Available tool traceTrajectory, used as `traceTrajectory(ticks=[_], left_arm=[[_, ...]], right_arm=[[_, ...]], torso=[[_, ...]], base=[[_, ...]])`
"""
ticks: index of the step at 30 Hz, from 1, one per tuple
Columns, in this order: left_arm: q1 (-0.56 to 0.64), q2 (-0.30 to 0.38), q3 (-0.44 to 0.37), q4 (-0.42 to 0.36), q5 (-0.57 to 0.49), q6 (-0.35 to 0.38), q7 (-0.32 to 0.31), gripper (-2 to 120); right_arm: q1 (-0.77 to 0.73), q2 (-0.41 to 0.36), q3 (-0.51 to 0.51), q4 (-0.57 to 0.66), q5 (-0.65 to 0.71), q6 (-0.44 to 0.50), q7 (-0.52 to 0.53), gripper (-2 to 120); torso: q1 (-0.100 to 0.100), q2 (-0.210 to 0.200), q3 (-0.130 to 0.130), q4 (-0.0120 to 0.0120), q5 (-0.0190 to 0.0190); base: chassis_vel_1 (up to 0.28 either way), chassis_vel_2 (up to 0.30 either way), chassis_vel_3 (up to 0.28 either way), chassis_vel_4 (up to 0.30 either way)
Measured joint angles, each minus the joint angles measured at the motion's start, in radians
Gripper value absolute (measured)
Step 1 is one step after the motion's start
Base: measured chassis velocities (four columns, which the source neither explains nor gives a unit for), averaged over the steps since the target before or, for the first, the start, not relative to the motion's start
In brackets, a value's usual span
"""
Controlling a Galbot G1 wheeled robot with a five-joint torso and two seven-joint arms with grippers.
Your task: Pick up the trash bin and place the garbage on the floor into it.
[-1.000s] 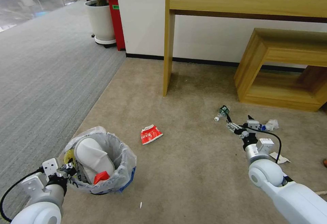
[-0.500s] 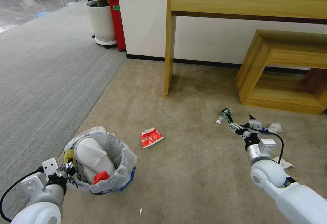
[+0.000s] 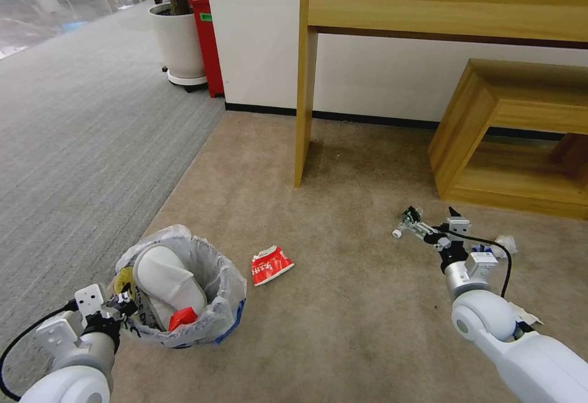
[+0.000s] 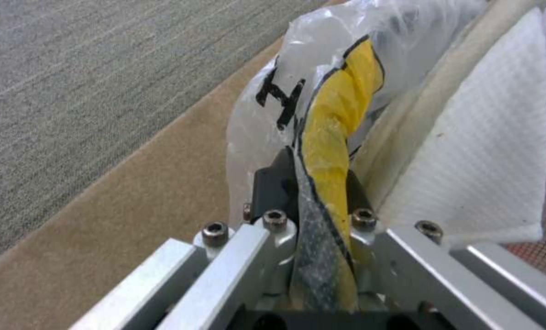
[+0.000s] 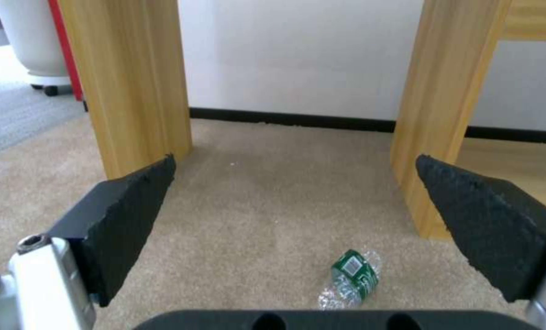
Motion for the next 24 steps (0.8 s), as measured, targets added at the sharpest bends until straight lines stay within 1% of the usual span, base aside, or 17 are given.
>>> traceTrajectory(ticks=[15,24], left_arm=[[-0.004,-0.003,0.012,0.002,0.012,-0.008,0.004,3],[0.0,-0.003,0.011,-0.003,0.012,-0.009,0.006,3]], right_arm=[[-0.029,0.001,0.028,-0.004,-0.021,0.026,0.002,100],[-0.033,0.006,0.028,0.001,-0.025,0.032,-0.003,100]], torso=[[0.0,0.0,0.0,0.0,0.0],[0.0,0.0,0.0,0.0,0.0]], base=[[0.0,0.0,0.0,0.0],[0.0,0.0,0.0,0.0]])
